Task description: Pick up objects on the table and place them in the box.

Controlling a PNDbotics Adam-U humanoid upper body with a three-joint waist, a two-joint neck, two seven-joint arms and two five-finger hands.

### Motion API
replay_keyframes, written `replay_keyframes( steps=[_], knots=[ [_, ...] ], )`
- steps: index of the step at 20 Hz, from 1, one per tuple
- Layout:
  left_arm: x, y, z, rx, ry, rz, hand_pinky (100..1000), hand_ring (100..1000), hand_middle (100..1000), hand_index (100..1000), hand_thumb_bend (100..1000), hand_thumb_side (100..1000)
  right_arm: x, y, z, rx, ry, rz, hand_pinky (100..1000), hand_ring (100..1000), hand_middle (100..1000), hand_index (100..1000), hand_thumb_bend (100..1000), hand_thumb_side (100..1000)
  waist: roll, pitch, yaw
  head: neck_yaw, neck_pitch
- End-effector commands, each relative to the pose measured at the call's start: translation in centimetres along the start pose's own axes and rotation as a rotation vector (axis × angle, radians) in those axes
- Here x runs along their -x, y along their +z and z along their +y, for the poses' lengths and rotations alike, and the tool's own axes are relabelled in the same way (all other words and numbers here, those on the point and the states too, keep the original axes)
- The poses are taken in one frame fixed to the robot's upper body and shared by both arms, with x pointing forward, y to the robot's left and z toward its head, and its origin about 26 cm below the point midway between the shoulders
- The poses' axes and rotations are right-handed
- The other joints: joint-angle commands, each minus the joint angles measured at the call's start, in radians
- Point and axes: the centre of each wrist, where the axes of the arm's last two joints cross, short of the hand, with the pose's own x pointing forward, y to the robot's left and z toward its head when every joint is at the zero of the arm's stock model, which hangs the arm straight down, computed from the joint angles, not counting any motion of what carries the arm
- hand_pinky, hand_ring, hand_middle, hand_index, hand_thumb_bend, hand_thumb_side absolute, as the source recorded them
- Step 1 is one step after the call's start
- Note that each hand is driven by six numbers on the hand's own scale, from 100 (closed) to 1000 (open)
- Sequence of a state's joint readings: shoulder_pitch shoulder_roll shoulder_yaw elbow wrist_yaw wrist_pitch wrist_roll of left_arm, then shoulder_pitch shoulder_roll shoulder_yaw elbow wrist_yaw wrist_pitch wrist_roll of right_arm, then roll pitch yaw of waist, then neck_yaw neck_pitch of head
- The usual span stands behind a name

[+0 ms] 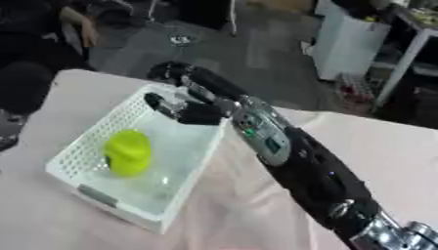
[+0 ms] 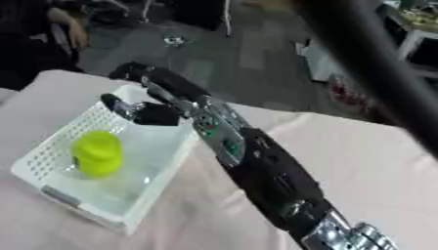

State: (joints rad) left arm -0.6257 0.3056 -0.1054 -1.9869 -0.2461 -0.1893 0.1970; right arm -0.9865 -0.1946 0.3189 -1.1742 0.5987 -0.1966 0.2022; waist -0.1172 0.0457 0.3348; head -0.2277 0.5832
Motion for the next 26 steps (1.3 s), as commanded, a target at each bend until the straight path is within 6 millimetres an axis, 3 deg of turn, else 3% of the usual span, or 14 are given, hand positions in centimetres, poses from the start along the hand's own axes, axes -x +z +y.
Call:
replay_keyframes(
  steps=[1,13,21,26],
  knots=[
    [-0.5,-0.7,0.2,0.003,-0.009,-0.036,634,568,746,719,561,674,-0.5,-0.4,-1.8,0.029,0.029,-0.022,768,865,906,924,359,973,0.009,-0.01,-0.002,0.009,-0.016],
    [-0.3,-0.2,0.6,0.018,-0.029,-0.021,631,567,746,720,561,673,-0.2,0.5,-1.8,0.045,0.029,-0.005,722,834,889,908,328,957,0.022,-0.01,-0.024,0.021,-0.02],
    [0.4,1.3,1.4,0.047,-0.08,0.023,625,563,747,720,562,672,0.9,3.0,-3.1,0.087,0.029,0.066,676,815,882,916,306,957,0.047,-0.021,-0.085,0.056,-0.018],
    [0.9,2.8,2.2,0.072,-0.122,0.077,619,559,747,721,564,670,1.7,5.8,-4.7,0.14,-0.051,0.126,627,796,876,933,269,963,0.06,-0.045,-0.138,0.074,-0.008]
  ],
)
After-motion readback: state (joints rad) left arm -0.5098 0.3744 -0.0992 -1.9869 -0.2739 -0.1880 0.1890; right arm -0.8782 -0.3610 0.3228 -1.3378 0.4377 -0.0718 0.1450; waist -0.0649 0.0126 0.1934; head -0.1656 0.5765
